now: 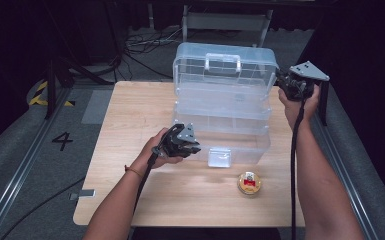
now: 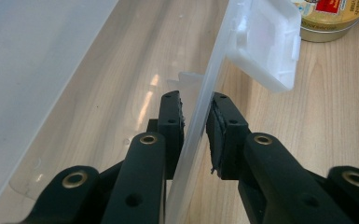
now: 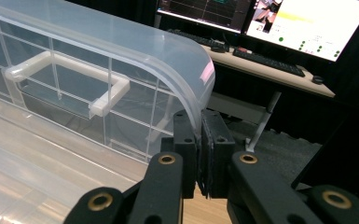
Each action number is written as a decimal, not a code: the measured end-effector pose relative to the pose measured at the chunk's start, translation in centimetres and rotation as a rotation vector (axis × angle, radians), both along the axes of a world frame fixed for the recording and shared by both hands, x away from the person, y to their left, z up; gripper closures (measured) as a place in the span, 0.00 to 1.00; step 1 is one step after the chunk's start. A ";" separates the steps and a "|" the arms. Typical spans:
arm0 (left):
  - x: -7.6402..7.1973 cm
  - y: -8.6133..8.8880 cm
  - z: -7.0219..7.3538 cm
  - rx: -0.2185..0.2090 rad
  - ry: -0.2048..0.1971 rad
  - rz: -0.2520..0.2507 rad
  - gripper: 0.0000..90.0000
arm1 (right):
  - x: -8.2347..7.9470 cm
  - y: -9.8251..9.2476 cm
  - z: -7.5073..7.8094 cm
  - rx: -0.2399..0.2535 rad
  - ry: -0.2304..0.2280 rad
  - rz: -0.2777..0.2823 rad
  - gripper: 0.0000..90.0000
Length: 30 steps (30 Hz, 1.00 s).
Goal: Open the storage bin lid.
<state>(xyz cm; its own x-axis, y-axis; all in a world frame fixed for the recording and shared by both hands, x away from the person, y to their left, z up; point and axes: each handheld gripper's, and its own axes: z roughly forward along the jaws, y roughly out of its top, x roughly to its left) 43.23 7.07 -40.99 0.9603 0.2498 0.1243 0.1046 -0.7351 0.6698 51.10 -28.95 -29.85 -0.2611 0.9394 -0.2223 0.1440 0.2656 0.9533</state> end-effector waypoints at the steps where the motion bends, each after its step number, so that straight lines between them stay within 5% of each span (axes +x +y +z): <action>1: 0.0 0.0 0.0 0.001 -0.001 0.001 0.85 | 0.2 -0.1 0.1 0.004 0.007 0.005 0.96; 10: 0.0 -0.1 0.0 -0.002 0.002 0.003 0.85 | 1.9 -0.4 0.3 0.040 0.037 0.019 0.96; 30: 0.0 -0.1 0.0 0.000 -0.008 -0.001 0.85 | 5.7 -0.1 0.6 0.038 0.104 0.006 0.95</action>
